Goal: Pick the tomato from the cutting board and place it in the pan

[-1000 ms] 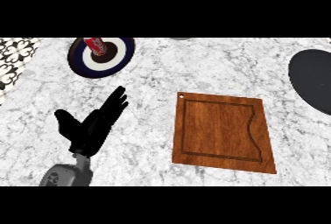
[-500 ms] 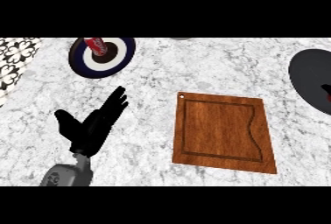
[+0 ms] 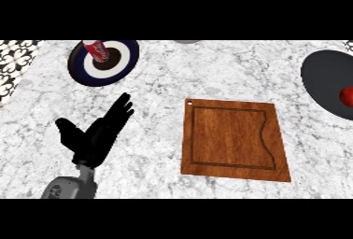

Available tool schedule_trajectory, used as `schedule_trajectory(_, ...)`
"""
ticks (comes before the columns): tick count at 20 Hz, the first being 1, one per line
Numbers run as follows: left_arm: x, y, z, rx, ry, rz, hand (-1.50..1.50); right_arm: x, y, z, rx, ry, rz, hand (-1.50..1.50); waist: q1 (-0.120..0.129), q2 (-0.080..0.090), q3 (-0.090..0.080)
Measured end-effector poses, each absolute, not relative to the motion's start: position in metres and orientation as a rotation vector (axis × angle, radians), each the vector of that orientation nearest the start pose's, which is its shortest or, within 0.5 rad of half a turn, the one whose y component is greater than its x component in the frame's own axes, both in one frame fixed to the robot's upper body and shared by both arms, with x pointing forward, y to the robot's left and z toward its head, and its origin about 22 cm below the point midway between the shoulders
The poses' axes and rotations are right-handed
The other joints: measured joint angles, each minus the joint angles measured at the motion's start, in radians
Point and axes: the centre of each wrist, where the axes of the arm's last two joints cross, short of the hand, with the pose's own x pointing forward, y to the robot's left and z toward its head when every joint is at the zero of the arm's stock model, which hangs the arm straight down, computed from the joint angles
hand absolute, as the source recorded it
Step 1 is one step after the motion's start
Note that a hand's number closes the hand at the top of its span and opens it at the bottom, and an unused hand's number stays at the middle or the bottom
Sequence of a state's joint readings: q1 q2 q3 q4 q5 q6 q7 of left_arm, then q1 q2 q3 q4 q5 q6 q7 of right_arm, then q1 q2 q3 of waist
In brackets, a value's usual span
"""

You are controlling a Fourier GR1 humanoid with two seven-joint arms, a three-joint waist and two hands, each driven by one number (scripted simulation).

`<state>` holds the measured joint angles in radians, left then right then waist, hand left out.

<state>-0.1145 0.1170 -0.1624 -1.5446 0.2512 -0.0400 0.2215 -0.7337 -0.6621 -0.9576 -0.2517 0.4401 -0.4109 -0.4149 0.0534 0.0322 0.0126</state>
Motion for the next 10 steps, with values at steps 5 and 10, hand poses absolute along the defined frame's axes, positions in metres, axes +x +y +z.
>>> schedule_trajectory(5,0.265,0.209,0.022,-0.258,-1.386,-0.113,0.00,0.293,-0.516,0.028,-0.946,-1.444,-0.432,-1.50,-0.010,-0.005,-0.002)
schedule_trajectory(10,0.259,0.207,0.019,-0.259,-1.376,-0.108,0.00,0.259,-0.533,0.013,-0.834,-1.503,-0.404,-1.50,-0.017,-0.012,-0.004)
